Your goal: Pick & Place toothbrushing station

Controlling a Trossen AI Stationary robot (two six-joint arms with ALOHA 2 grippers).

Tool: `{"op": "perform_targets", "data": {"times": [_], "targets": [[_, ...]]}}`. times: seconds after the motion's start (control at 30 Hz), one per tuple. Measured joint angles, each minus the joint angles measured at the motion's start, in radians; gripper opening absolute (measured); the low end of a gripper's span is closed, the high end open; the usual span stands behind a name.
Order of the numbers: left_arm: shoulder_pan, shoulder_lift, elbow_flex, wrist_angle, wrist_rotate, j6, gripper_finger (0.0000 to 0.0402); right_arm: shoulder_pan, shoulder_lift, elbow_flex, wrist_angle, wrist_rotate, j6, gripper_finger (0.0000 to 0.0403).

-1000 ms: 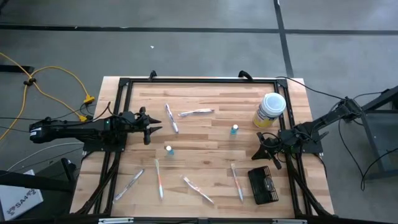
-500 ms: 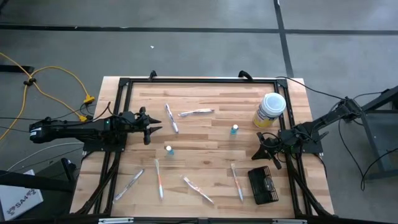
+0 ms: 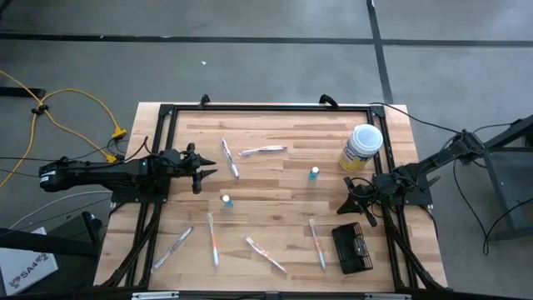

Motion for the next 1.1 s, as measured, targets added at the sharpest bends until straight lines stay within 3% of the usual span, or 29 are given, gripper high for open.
{"op": "perform_targets", "data": {"times": [1.1], "targets": [[0.0,0.0,0.0,0.089,0.0,0.0,0.0122,0.0,0.0,0.0,0.0,0.0,0.0,0.0002]]}}
